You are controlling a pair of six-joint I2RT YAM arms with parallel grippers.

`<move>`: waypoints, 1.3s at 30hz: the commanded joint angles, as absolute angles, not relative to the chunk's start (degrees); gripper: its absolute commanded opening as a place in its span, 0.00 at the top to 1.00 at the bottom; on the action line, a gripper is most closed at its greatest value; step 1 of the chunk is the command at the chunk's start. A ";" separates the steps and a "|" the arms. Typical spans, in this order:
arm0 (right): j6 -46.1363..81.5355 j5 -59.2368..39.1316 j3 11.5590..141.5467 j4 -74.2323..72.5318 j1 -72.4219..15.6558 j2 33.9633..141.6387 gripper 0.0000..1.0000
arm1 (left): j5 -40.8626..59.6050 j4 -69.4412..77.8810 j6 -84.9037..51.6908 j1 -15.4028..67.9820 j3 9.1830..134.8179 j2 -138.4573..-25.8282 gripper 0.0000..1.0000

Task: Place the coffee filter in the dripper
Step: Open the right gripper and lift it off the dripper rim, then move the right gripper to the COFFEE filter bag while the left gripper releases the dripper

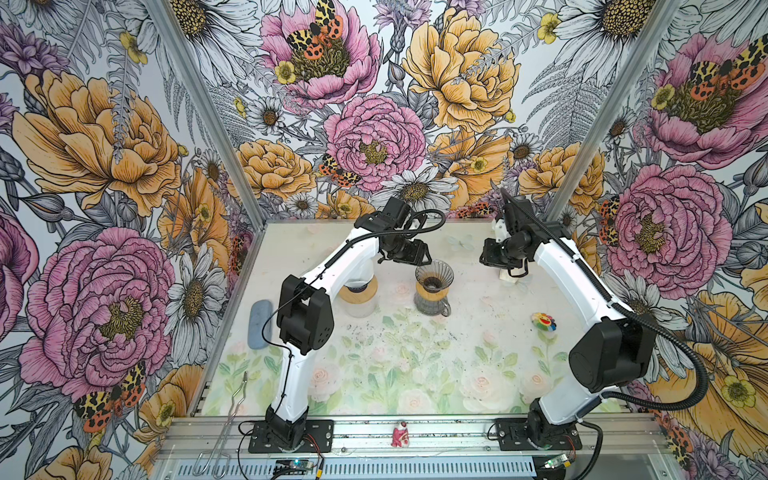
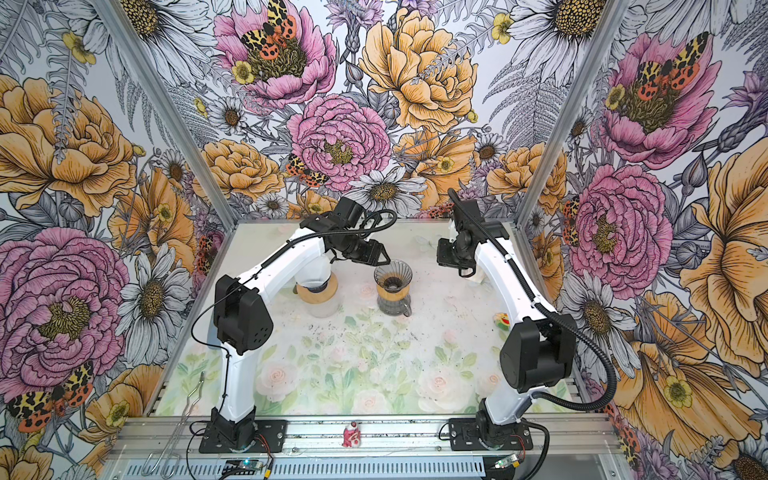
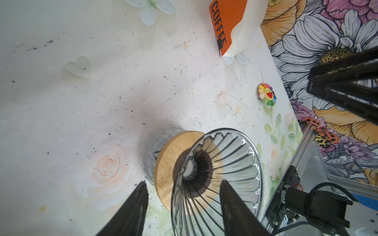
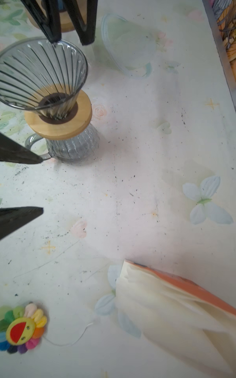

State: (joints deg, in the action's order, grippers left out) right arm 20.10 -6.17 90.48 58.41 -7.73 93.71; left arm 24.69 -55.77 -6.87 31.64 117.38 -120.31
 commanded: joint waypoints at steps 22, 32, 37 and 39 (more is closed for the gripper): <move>19.59 -1.97 78.98 30.69 6.94 100.69 0.78 | 13.88 -34.91 -6.94 32.28 92.81 -94.28 0.02; 21.82 -1.44 82.92 28.50 7.87 106.49 0.82 | 13.45 -32.96 -8.72 31.23 88.07 -92.15 0.01; 22.06 -2.03 83.41 28.21 8.13 108.29 0.82 | 13.80 -33.10 -9.05 31.21 87.89 -92.88 0.01; 21.76 -1.99 83.49 28.04 8.17 109.00 0.82 | 13.88 -33.11 -9.11 31.06 87.93 -93.07 0.01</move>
